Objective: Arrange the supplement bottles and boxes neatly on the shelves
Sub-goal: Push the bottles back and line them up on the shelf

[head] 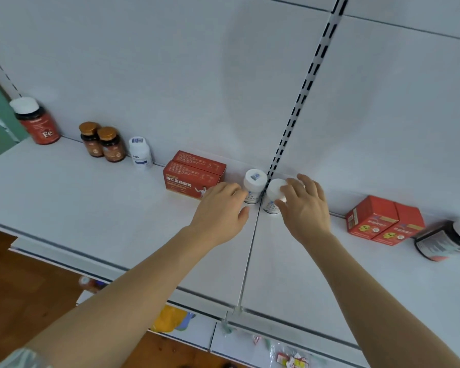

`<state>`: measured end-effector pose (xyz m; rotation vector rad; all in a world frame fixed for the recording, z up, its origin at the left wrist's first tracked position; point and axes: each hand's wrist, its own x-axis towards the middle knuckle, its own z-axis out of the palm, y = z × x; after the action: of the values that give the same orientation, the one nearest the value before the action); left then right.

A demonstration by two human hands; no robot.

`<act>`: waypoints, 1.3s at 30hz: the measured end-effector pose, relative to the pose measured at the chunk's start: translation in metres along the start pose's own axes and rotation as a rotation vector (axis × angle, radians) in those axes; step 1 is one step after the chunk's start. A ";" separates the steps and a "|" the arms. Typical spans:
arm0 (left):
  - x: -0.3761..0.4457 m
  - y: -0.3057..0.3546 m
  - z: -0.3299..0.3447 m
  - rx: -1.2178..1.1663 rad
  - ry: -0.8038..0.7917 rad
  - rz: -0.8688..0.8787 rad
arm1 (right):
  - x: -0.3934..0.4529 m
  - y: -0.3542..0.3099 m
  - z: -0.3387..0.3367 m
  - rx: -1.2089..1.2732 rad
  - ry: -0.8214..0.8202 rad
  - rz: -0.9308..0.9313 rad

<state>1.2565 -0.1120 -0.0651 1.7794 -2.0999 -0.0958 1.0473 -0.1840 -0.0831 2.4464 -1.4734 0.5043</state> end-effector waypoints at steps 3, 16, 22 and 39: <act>0.003 -0.001 0.001 0.000 0.008 0.002 | 0.003 0.000 -0.001 -0.013 -0.021 0.014; 0.005 0.006 -0.004 0.033 0.011 -0.005 | 0.006 -0.007 -0.014 -0.060 -0.109 0.053; 0.008 0.023 -0.009 0.059 0.068 0.023 | -0.019 -0.004 -0.042 -0.049 -0.037 0.060; -0.006 0.232 0.022 0.054 0.059 0.295 | -0.201 0.105 -0.147 -0.162 -0.115 0.363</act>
<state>1.0325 -0.0652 -0.0188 1.4611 -2.3144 0.0929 0.8433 -0.0156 -0.0283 2.1233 -1.9381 0.2981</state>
